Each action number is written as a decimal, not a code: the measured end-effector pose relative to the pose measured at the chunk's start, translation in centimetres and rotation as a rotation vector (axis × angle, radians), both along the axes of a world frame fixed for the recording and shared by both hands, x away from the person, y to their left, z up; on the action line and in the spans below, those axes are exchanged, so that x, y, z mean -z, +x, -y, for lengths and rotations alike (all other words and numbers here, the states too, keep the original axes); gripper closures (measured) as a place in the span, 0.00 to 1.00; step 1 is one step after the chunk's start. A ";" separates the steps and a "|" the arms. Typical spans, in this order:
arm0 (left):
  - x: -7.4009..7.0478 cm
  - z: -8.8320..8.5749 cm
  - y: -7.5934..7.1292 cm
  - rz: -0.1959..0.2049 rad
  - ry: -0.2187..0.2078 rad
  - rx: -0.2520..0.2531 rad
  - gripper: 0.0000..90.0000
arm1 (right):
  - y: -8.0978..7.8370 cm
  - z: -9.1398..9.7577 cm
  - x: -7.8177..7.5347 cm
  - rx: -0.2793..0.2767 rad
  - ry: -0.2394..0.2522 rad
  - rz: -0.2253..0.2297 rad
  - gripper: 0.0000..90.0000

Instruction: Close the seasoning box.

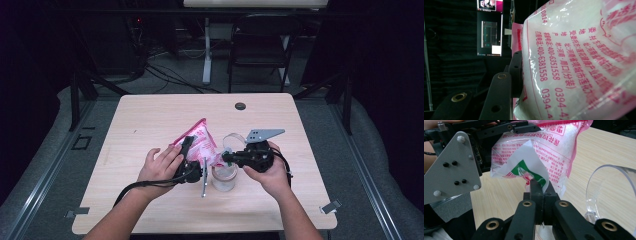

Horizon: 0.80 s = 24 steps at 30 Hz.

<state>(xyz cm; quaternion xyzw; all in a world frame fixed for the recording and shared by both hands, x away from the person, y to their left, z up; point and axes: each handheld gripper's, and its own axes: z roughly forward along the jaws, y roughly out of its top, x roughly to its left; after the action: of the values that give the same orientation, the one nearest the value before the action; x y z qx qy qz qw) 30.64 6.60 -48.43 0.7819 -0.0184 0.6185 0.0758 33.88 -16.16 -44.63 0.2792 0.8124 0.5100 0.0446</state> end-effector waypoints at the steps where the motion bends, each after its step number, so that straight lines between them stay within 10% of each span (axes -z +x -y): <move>1: 0.0 0.0 0.0 0.000 0.000 0.000 0.73 | 0.0 0.0 0.0 0.001 -0.002 0.001 1.00; 24: -0.4 0.2 0.0 0.004 0.011 0.003 0.73 | 0.0 0.1 0.0 0.005 -0.004 0.003 1.00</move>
<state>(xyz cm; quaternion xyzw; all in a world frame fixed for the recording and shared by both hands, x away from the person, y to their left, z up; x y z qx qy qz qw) 30.65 6.44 -48.04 0.7810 -0.0231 0.6198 0.0726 33.89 -16.24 -44.64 0.2804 0.8126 0.5087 0.0478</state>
